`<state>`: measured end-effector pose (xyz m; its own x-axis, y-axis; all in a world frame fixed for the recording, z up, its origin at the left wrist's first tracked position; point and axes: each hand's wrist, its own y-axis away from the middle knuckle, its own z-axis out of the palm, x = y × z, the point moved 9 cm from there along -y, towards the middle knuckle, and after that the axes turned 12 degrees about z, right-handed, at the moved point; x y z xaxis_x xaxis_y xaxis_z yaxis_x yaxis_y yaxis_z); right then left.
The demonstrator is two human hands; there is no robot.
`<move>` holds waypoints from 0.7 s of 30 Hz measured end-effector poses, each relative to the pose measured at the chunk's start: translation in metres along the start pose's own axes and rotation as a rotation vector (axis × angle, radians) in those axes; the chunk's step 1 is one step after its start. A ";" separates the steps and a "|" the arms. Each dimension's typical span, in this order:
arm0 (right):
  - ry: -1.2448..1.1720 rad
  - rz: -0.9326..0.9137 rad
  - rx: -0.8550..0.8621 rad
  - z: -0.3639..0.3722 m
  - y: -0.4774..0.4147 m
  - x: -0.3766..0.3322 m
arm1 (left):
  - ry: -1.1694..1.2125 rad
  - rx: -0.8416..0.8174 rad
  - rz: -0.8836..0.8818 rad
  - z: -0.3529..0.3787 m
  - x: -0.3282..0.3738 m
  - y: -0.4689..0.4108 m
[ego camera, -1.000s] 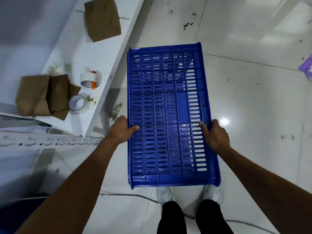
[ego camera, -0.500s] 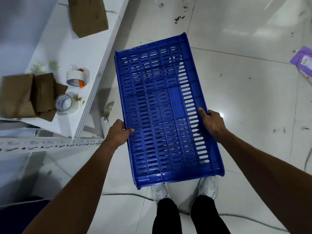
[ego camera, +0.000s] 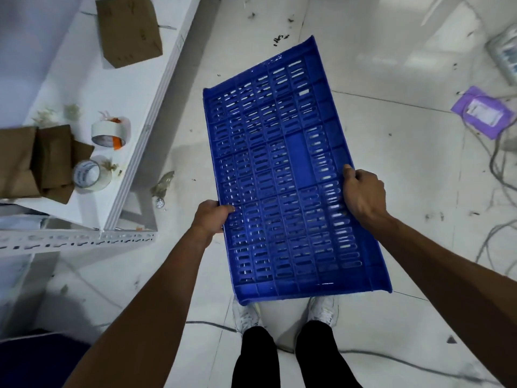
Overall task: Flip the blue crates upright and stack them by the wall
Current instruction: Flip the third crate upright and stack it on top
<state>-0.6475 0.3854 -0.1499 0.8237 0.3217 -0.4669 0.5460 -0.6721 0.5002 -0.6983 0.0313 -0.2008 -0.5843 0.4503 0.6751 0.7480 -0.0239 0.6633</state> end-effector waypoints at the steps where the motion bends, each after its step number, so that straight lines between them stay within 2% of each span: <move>1: 0.018 -0.003 0.012 -0.005 -0.001 0.001 | 0.008 -0.012 -0.010 0.009 0.000 0.000; 7: 0.046 -0.042 0.057 -0.015 0.003 0.000 | 0.136 0.001 -0.069 0.041 0.007 0.005; 11: 0.036 -0.082 0.005 -0.007 0.017 -0.010 | -0.168 0.162 0.127 0.028 0.031 0.005; 14: 0.047 -0.160 -0.083 0.011 0.034 -0.023 | -0.341 0.194 0.288 0.034 0.057 0.011; 17: 0.147 -0.243 -0.200 0.037 0.053 -0.039 | -0.290 0.167 0.367 0.044 0.070 0.016; 21: 0.276 -0.350 -0.333 0.075 0.084 -0.060 | -0.145 0.048 0.432 0.057 0.085 0.032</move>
<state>-0.6624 0.2590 -0.1346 0.5699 0.6808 -0.4601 0.7759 -0.2616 0.5740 -0.7061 0.1202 -0.1402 -0.1678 0.5288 0.8320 0.9290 -0.1975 0.3129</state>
